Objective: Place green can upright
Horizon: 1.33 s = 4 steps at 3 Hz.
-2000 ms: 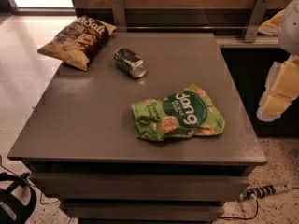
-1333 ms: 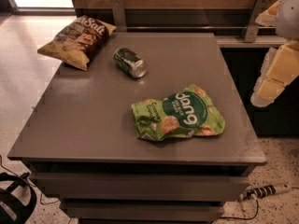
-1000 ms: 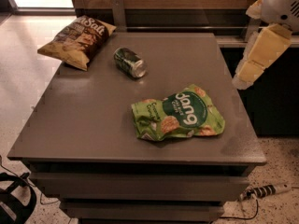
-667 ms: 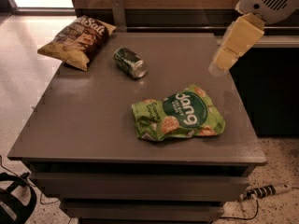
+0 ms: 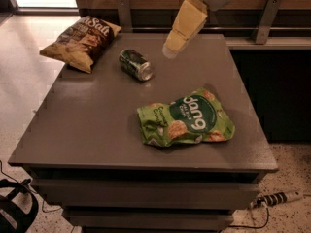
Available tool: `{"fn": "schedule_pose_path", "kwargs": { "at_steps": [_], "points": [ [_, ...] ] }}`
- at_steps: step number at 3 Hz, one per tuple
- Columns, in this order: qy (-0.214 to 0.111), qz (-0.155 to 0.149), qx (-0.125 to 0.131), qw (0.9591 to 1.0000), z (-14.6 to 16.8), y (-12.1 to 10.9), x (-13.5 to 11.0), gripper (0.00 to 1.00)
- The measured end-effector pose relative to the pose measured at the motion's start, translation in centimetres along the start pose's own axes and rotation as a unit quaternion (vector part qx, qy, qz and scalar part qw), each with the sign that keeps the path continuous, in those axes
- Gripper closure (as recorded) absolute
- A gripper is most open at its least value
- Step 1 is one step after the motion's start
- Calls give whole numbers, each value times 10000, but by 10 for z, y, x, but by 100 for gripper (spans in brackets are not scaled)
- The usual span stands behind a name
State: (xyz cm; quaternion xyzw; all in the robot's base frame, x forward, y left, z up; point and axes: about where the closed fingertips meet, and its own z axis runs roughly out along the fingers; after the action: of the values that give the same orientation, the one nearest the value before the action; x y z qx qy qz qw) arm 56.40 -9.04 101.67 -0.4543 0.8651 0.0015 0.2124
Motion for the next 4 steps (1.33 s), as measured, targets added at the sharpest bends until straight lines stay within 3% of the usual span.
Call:
{"fn": "schedule_pose_path", "kwargs": {
  "at_steps": [1,2,3,4],
  "points": [
    [6,222,-18,9998,19,-6,-35,0],
    [3,359,-81,9993,35,-10,-54,0],
    [67,556,-91,9984,54,-16,-66,0],
    [66,556,-91,9984,54,-16,-66,0]
  ]
}}
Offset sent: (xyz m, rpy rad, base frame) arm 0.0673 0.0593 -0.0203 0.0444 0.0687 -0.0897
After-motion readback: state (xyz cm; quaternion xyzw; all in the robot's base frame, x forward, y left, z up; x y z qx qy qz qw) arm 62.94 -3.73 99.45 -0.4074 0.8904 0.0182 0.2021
